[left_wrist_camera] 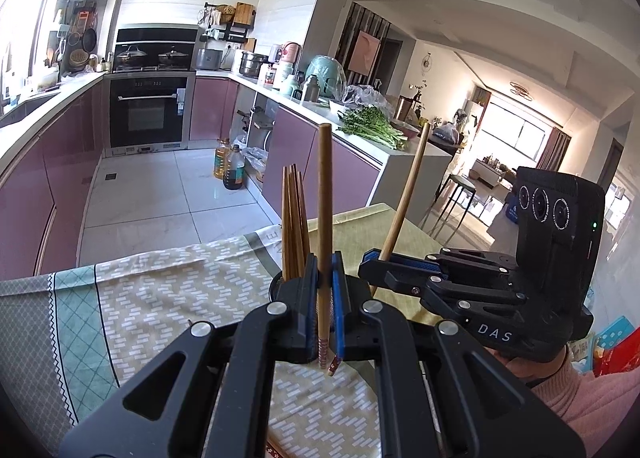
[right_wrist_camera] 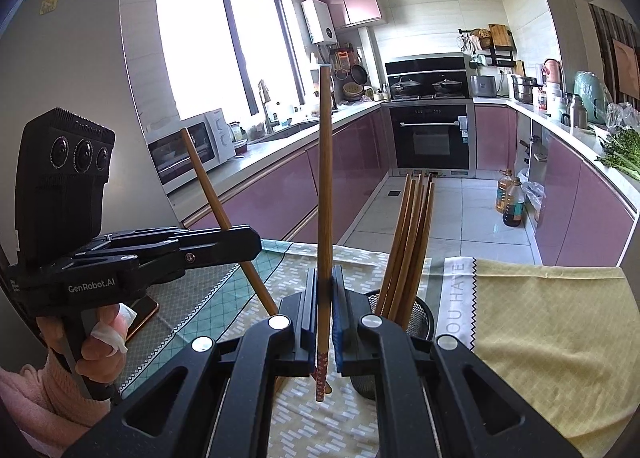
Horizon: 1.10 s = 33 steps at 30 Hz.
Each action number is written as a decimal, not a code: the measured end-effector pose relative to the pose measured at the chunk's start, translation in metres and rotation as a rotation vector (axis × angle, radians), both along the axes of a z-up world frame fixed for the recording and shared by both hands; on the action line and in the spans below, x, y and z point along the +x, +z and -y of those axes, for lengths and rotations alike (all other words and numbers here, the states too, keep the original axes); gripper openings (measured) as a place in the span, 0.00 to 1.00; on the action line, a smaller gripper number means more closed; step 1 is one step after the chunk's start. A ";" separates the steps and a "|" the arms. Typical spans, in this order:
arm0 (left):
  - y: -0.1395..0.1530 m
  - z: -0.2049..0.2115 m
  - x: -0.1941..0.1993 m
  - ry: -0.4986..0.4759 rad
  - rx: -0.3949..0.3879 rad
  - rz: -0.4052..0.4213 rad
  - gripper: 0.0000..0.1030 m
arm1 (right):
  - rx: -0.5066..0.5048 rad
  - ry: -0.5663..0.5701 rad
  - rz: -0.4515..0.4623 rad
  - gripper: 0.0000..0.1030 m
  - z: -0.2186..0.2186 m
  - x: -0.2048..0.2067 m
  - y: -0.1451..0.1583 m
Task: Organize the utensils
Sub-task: 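Carry the left gripper's chopstick into the mesh cup while the right gripper inserts its own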
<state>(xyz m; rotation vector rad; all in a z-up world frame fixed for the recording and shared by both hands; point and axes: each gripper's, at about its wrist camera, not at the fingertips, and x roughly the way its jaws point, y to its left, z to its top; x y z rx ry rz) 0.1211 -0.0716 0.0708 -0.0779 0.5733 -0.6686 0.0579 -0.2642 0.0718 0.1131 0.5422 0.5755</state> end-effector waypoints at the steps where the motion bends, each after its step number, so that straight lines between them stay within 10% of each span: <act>1: 0.001 0.001 0.000 -0.001 0.001 0.003 0.07 | -0.002 -0.001 0.003 0.06 0.000 0.000 0.001; 33: 0.026 0.014 0.011 0.004 0.012 0.069 0.07 | -0.012 -0.026 0.049 0.05 0.005 0.015 0.018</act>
